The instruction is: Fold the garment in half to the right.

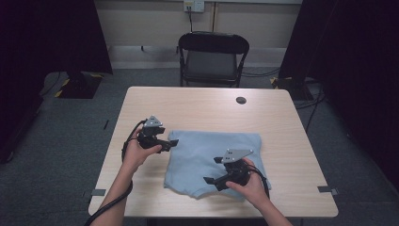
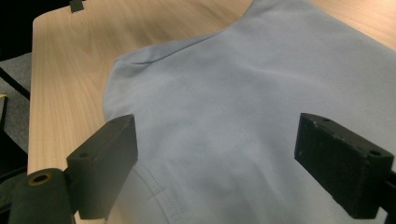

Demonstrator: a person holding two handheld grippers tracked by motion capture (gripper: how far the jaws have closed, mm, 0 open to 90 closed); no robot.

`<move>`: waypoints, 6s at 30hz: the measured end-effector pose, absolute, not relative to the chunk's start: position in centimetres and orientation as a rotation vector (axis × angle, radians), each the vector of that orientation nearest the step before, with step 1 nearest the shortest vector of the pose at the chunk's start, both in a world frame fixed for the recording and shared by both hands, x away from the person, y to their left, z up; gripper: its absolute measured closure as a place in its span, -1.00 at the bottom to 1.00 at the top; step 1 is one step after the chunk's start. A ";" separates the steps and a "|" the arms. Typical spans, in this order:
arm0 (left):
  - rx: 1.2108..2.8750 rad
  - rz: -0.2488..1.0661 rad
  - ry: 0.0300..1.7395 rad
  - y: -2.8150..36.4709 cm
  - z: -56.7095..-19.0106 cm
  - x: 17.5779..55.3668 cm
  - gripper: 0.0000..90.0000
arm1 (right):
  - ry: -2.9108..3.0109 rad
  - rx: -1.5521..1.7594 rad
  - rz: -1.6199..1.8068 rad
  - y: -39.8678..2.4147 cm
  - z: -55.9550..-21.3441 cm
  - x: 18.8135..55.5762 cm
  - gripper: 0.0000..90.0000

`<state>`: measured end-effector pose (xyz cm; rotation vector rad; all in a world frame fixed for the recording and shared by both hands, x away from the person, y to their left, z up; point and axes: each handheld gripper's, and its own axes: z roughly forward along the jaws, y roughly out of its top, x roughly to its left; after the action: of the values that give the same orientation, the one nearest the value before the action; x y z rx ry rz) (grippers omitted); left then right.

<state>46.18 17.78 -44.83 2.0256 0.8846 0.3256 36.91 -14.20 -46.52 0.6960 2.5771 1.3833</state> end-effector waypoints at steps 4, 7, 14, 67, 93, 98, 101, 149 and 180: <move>2.018 0.321 0.897 17.8 -44.8 46.4 -0.65 | 2.580 0.685 1.383 -13.9 -46.4 37.0 -0.72; 2.024 0.323 0.901 17.7 -44.8 46.7 -0.65 | 2.582 0.686 1.389 -13.6 -46.5 37.0 -0.72; 2.027 0.322 0.917 17.6 -45.1 47.4 -0.65 | 2.584 0.676 1.394 -12.9 -46.5 37.1 -0.72; 2.083 0.370 1.027 17.1 -47.8 51.4 -0.53 | 2.665 0.563 1.382 -5.0 -47.7 36.7 -0.64; 2.113 0.419 0.999 16.6 -49.9 51.4 -0.33 | 2.672 0.477 1.217 -1.5 -49.9 36.1 -0.07; 2.101 0.425 0.973 16.6 -50.0 51.2 -0.27 | 2.644 0.502 1.228 -1.6 -50.0 35.8 0.13; 2.101 0.423 0.958 16.6 -50.0 51.1 -0.18 | 2.636 0.499 1.227 -1.6 -50.0 35.7 0.30; 2.136 0.370 0.855 16.6 -49.4 50.0 0.86 | 2.559 0.609 1.273 -1.8 -49.8 35.4 0.82; 2.158 0.331 0.863 15.8 -42.9 50.2 0.88 | 2.480 0.595 1.430 -3.2 -46.0 34.8 0.83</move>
<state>50.18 15.76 -42.89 2.1577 0.8634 0.3312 34.80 -3.16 -46.02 0.5952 2.4797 1.4299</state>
